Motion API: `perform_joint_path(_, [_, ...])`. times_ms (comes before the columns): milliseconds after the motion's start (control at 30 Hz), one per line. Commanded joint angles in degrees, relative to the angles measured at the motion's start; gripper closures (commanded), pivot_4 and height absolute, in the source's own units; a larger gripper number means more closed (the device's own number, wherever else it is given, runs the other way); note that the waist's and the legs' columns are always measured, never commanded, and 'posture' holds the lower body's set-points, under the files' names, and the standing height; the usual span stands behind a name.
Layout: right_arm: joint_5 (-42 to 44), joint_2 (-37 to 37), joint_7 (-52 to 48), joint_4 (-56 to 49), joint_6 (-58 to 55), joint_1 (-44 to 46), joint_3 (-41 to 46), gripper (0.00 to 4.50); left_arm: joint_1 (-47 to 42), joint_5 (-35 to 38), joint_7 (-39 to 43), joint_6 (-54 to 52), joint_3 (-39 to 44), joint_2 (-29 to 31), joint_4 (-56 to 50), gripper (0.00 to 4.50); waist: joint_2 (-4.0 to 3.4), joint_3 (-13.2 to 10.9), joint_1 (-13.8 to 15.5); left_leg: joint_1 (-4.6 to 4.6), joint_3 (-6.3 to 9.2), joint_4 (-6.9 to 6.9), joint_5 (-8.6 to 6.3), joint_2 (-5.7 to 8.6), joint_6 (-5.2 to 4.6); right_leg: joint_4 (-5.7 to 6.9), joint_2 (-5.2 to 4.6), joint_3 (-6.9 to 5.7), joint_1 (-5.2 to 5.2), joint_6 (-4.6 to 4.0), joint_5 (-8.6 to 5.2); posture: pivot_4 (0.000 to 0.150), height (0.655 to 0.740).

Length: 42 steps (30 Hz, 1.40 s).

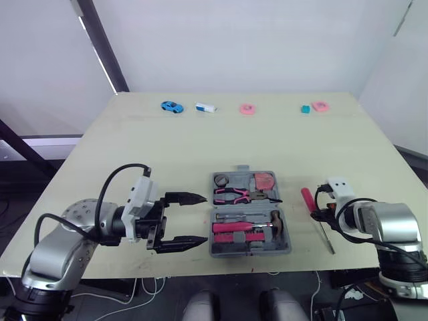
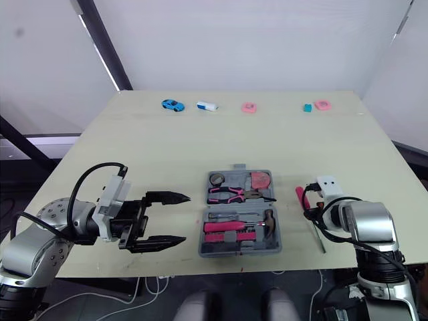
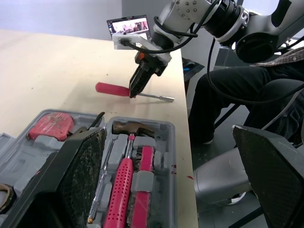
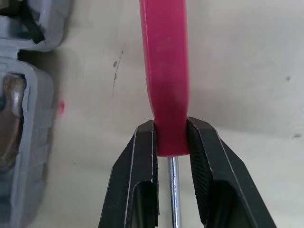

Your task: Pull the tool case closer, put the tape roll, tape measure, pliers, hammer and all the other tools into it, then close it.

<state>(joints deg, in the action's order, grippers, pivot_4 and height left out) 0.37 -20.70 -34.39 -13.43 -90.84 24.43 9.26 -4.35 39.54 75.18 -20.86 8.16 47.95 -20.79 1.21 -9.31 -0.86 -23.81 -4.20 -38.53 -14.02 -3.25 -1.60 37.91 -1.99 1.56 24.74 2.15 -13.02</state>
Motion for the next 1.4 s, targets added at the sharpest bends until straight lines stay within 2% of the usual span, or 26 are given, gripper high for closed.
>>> perform_joint_path(33, [-0.1, 3.3, 5.0, 0.4, -1.5, 1.3, 3.1, 4.16, -0.6, 0.2, 0.5, 0.5, 0.0, 0.2, -0.8, 0.00, 0.00, 0.0, 0.0, 0.00, 0.00, 0.00, 0.00, 0.00, 0.00, 0.00, 0.00, 0.00, 0.00, 0.00, 0.00, 0.150, 0.7395])
perform_joint_path(133, [1.0, 3.8, 7.0, 0.8, 1.5, 1.3, 2.5, 4.16, -0.5, 0.3, 0.4, 0.4, 0.1, 0.3, -1.0, 0.00, 0.00, 0.0, 0.0, -0.01, -0.01, 0.03, 0.00, 0.00, 0.00, 0.00, 0.00, 0.01, 0.01, 0.00, 0.00, 0.150, 0.7395])
perform_joint_path(167, [1.6, 3.3, 7.2, 0.8, 3.1, 0.8, 1.9, 3.11, -0.4, 0.4, 0.4, 0.3, 0.3, 0.3, -1.2, 0.00, -0.01, 0.0, -0.1, -0.01, 0.00, 0.03, 0.00, 0.00, 0.00, -0.01, 0.00, 0.00, 0.00, 0.00, 0.00, 0.150, 0.7395])
perform_joint_path(267, [2.8, 3.2, 8.0, 0.1, 6.4, -0.8, 2.1, 1.76, 0.9, 0.5, 1.0, 0.5, 0.6, 0.8, -1.9, 0.00, 0.00, 0.0, -0.1, -0.01, -0.01, 0.04, 0.00, 0.00, 0.00, -0.03, -0.01, 0.01, 0.01, 0.00, 0.00, 0.150, 0.7395])
perform_joint_path(367, [4.5, 2.4, 8.2, -2.1, 9.8, -3.4, 1.9, 0.21, 1.9, 0.4, 1.7, 0.9, 1.1, 1.1, -2.0, 0.00, 0.00, 0.0, 0.0, 0.00, -0.01, 0.10, 0.00, 0.00, 0.00, -0.03, -0.01, 0.00, 0.01, 0.01, -0.01, 0.150, 0.7395])
perform_joint_path(400, [4.8, 1.3, 7.8, -3.3, 12.2, -5.0, 1.1, 0.09, 2.0, 0.4, 1.8, 1.0, 1.3, 1.1, -1.9, 0.00, 0.00, 0.0, 0.0, -0.01, 0.01, 0.10, 0.00, 0.00, 0.00, -0.04, 0.00, -0.01, 0.01, 0.03, -0.02, 0.150, 0.7395])
perform_joint_path(533, [6.1, 0.5, 7.2, -7.8, 25.9, -13.0, 1.2, 0.09, 2.3, 0.7, 1.3, 1.1, 2.3, 1.0, -1.9, 0.00, 0.01, 0.0, 0.1, -0.01, 0.00, 0.10, 0.00, 0.01, 0.00, -0.06, -0.02, 0.00, 0.00, 0.14, -0.10, 0.150, 0.7395])
perform_joint_path(733, [6.6, 6.3, 12.8, -10.5, 34.8, -20.2, 0.5, 0.09, 3.1, 1.1, 0.8, 0.9, 3.2, 0.8, -2.5, 0.00, 0.02, 0.0, -0.7, 0.06, 0.01, 0.12, 0.00, -0.04, 0.00, -0.05, 0.00, 0.02, 0.01, 0.24, -0.15, 0.150, 0.7395])
perform_joint_path(900, [6.4, 11.5, 18.3, -8.2, 41.9, -20.9, 0.9, 0.09, 3.0, 1.5, 0.7, 0.4, 3.6, 0.9, -2.6, 0.00, 0.02, 0.0, -1.2, 0.07, 0.06, 0.10, 0.01, -0.05, 0.00, -0.02, -0.01, 0.02, 0.00, 0.24, -0.15, 0.150, 0.7395])
perform_joint_path(1267, [5.7, 13.1, 22.6, -1.0, 50.2, -24.0, -2.2, 0.09, 0.5, 1.6, 1.7, -0.2, 2.8, 1.4, -1.2, 0.00, 0.07, 0.0, -1.3, 0.06, 0.06, 0.15, 0.00, -0.03, 0.01, -0.04, 0.00, 0.00, 0.00, 0.19, -0.13, 0.150, 0.7395])
perform_joint_path(1300, [5.6, 12.9, 22.7, -0.8, 50.9, -24.3, -2.5, 0.61, 0.4, 1.5, 1.8, -0.2, 2.8, 1.4, -1.1, 0.00, 0.07, 0.0, -1.4, 0.06, 0.06, 0.15, 0.00, -0.03, 0.01, -0.04, -0.01, 0.01, 0.00, 0.20, -0.14, 0.150, 0.7395])
perform_joint_path(1333, [5.6, 12.8, 22.8, -0.5, 51.5, -24.4, -2.4, 0.74, 0.3, 1.5, 1.8, -0.2, 2.7, 1.4, -1.0, 0.00, 0.09, 0.1, -1.4, 0.06, 0.07, 0.14, 0.00, -0.04, 0.00, -0.05, -0.01, 0.02, 0.00, 0.20, -0.14, 0.150, 0.7395])
perform_joint_path(1400, [5.6, 12.5, 22.9, -0.1, 52.2, -24.7, -2.5, 1.59, 0.1, 1.5, 1.9, -0.2, 2.6, 1.3, -0.9, 0.00, 0.17, 0.1, -1.4, 0.06, 0.08, 0.13, 0.00, -0.04, 0.00, -0.05, -0.02, 0.03, 0.00, 0.20, -0.14, 0.150, 0.7395])
